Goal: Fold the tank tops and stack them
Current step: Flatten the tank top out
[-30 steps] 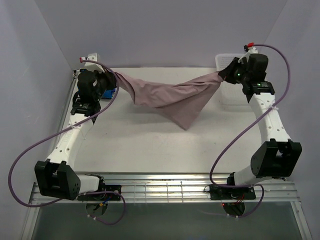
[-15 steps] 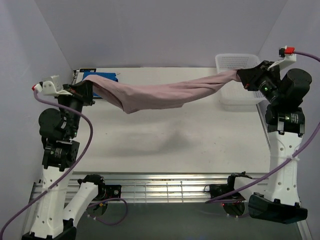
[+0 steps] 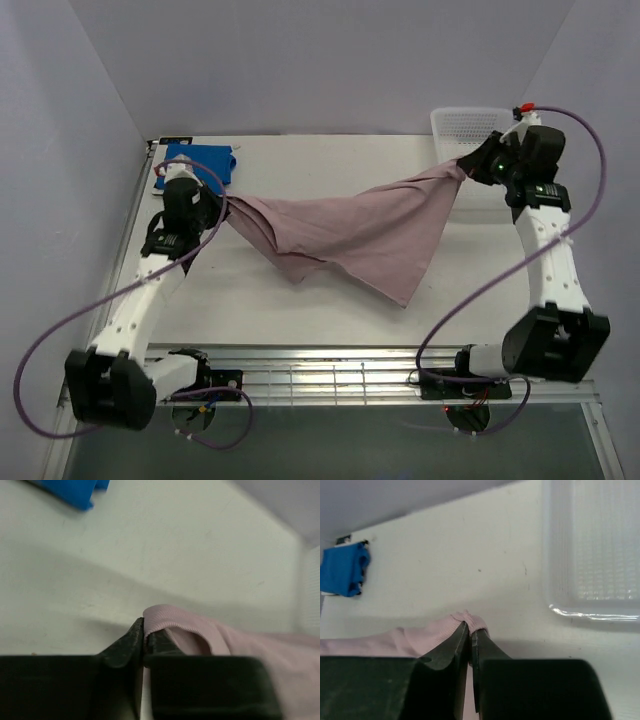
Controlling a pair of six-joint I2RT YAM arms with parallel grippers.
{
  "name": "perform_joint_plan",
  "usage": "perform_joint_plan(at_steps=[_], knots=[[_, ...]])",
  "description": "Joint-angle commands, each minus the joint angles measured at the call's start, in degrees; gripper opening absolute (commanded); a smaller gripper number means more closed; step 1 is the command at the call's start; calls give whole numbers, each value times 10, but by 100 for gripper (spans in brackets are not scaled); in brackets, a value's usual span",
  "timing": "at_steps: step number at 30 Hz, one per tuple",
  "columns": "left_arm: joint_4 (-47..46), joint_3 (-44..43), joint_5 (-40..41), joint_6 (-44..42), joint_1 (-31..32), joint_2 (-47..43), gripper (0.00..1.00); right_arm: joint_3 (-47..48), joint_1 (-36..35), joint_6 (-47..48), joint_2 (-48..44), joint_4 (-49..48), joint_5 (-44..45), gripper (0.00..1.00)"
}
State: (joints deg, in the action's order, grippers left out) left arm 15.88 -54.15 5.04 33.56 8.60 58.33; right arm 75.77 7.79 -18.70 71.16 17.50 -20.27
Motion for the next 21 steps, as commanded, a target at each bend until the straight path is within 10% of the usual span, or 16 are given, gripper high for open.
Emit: perform_joint_plan(at_steps=[1,4,7,21], knots=[[16,25,-7,36,-8,134,13,-16,-7,29,132,-14,-3,8],[44,-49,1,38,-19,264,98,85,-20,50,241,58,33,64],[58,-107,-27,34,-24,318,98,173,-41,61,275,113,79,89],[26,11,-218,42,-2,190,98,-171,-193,3,-42,83,131,90]])
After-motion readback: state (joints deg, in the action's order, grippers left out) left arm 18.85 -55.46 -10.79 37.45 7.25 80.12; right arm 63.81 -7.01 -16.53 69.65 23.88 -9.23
